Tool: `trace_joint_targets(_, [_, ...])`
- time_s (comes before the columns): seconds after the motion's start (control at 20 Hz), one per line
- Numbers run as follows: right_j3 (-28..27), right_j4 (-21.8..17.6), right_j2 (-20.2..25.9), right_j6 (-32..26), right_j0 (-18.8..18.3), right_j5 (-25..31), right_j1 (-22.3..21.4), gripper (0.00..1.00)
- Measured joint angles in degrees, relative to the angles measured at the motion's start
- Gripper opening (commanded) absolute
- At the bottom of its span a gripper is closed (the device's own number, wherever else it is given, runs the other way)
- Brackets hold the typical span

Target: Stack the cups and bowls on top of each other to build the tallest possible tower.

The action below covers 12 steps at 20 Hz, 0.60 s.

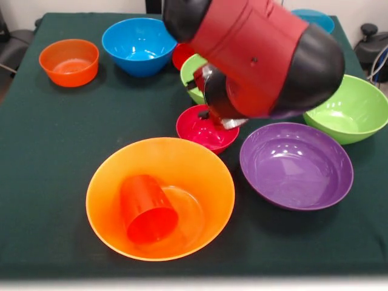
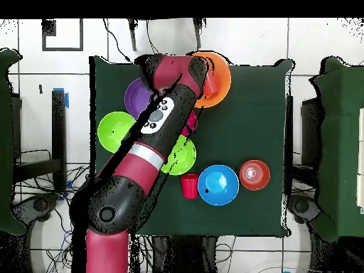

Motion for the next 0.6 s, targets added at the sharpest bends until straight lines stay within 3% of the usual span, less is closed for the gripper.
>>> trace_joint_targets(0.6, [-1.7,0.0,-0.3,0.0,-2.5,2.8,-4.0,1.00])
